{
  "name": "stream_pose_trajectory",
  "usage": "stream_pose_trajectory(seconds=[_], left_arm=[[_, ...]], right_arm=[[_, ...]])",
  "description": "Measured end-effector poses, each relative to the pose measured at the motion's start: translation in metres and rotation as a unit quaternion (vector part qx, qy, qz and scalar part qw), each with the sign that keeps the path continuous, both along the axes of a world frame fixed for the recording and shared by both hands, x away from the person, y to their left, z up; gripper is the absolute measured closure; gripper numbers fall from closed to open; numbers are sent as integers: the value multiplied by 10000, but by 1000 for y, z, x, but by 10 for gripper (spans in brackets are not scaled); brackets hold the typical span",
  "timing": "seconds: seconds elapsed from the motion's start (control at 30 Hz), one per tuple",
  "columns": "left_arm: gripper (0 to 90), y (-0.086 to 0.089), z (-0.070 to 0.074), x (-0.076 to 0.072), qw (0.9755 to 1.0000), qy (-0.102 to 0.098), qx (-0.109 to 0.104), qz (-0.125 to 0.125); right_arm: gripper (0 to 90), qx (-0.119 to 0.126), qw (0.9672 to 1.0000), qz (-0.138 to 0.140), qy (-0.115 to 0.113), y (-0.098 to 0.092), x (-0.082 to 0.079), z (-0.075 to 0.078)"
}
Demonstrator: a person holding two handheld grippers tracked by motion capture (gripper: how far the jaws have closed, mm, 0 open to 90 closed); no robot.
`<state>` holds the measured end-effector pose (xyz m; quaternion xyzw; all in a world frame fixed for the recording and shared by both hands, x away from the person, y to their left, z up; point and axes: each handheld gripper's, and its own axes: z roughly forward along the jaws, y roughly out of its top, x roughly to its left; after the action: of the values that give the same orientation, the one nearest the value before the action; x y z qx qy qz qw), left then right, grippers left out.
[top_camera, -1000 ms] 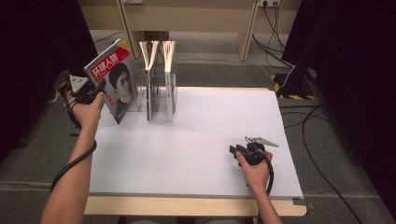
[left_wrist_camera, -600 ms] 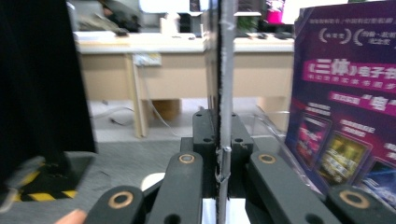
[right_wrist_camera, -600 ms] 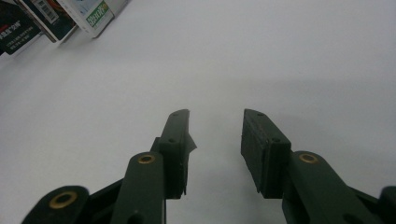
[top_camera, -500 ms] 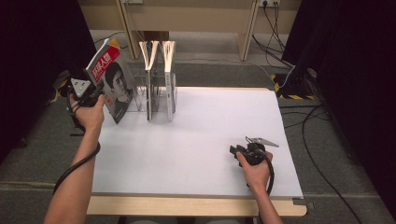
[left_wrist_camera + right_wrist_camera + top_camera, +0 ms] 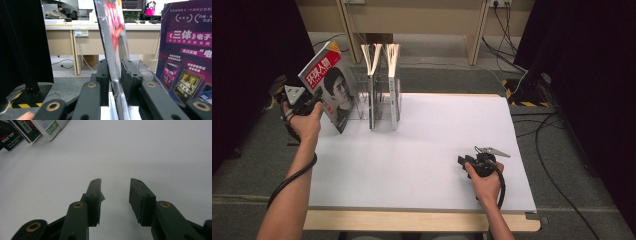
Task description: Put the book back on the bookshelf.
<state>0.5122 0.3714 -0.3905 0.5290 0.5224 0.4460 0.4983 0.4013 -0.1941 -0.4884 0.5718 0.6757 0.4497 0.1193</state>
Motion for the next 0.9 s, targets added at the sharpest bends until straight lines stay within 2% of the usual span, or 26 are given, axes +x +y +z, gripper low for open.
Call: stream_pose_trajectory(seconds=[0.23,0.47,0.6,0.63,0.7,0.73,0.77,0.8,0.83,0.9], left_arm=[[683,1,-6,-2,9997,62,-198,-118],[656,1,-12,-3,9994,153,-262,-145],[670,2,-13,1,9986,315,-327,-254],[687,3,-13,3,9981,365,-376,-325],[711,5,-12,6,9955,448,-673,-499],[726,5,-11,8,9944,496,-734,-571],[727,5,-10,9,9938,546,-685,-679],[727,5,-10,9,9938,546,-685,-679],[727,3,-9,12,9918,596,-726,-865],[716,1,-8,13,9919,633,-652,-891]], right_arm=[[620,-5,10000,20,-18,0,0,-1],[620,-20,10000,23,-12,-1,0,0],[620,22,10000,1,1,1,0,0],[620,24,10000,2,3,1,0,0],[619,8,10000,5,6,1,0,-1],[620,10,10000,6,9,1,0,-1],[619,9,10000,8,5,1,0,-1],[619,9,10000,8,5,1,0,-1],[619,13,10000,7,18,0,0,0],[619,10,10000,-6,22,0,0,0]])
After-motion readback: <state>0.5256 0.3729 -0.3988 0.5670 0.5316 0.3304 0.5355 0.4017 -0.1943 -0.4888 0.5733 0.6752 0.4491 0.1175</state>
